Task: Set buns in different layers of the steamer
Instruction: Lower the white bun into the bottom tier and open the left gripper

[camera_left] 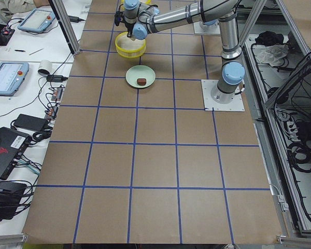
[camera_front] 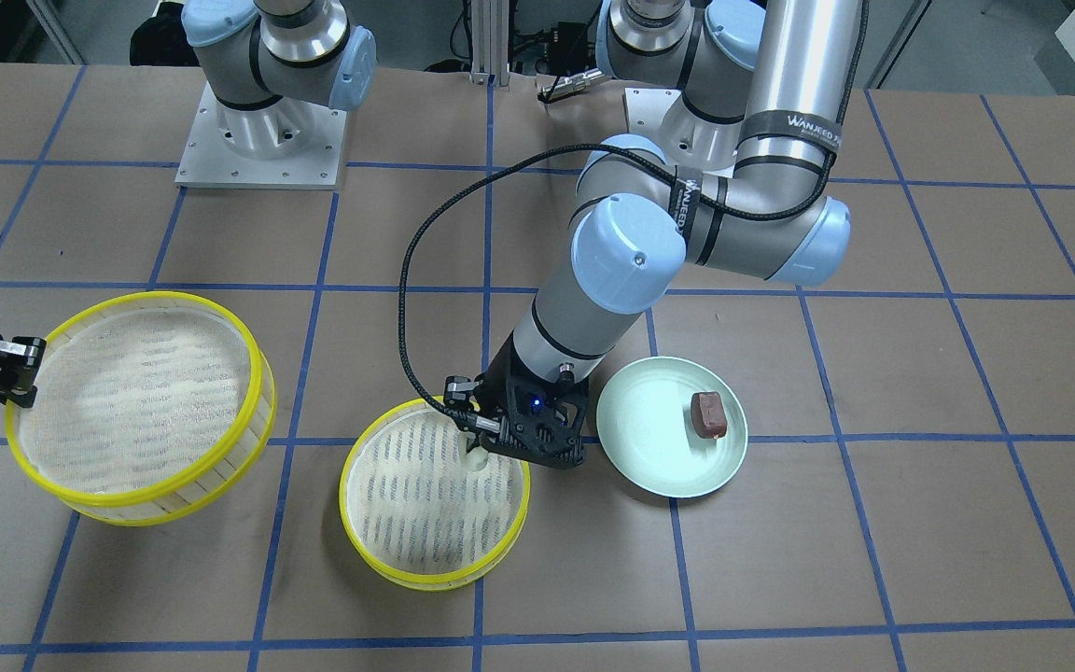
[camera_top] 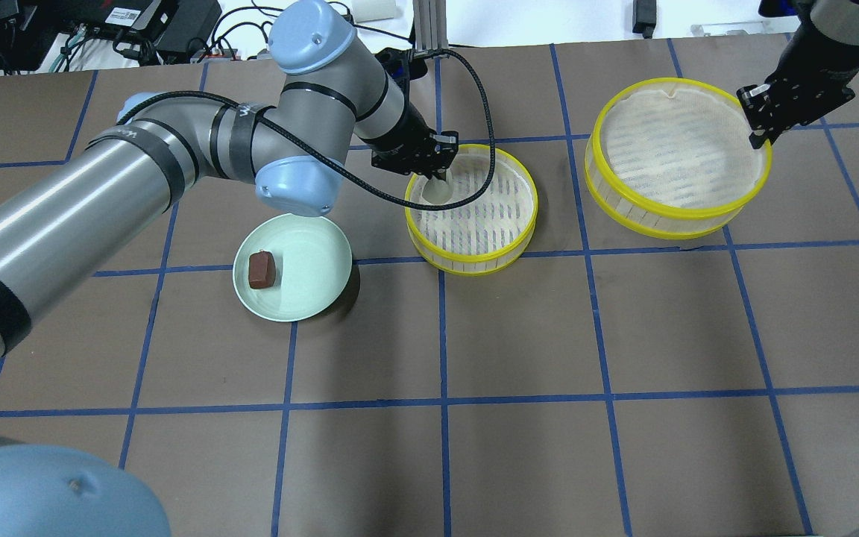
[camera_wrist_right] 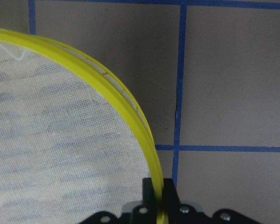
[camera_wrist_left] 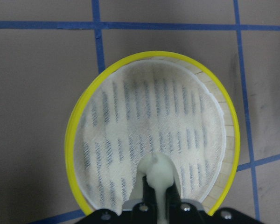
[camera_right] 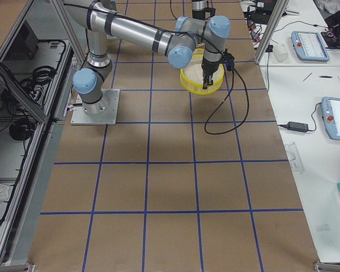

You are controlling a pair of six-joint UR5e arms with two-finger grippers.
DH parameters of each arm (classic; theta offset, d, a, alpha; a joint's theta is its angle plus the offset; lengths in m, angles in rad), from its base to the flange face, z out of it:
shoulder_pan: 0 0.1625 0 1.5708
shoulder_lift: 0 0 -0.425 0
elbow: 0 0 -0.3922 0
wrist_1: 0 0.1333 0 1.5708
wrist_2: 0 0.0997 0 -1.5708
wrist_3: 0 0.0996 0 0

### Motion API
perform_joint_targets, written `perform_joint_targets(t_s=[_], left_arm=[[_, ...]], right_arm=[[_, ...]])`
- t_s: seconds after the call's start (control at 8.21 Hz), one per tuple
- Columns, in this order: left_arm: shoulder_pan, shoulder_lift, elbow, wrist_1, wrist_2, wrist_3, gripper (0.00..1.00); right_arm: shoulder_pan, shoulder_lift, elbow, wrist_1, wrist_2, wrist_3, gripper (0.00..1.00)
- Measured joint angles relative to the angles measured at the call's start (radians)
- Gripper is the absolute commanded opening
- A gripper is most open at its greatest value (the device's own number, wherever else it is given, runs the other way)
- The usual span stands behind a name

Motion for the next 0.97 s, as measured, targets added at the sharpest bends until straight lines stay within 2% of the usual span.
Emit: perform_joint_targets(t_s=[0.12,0.24,0.49,0.97], left_arm=[[-0.003,-0.031,0.002,0.044,-0.036,-0.013,0.00],[-0.004,-0.062,0.006,0.073,-0.057,-0.020,0.28],[-0.005,-0.110,0.017,0.108,-0.095,-0.023,0.98],[-0.005,-0.113,0.037,0.117,-0.083,-0.030,1.00]], right_arm=[[0.000,0.001,0.002,0.001,0.000,-0.001,0.00],[-0.001,0.002,0.004,0.001,0.000,-0.002,0.00],[-0.001,0.003,0.004,0.001,0.003,-0.002,0.00],[0.000,0.000,0.005,0.015,0.005,-0.001,0.00]])
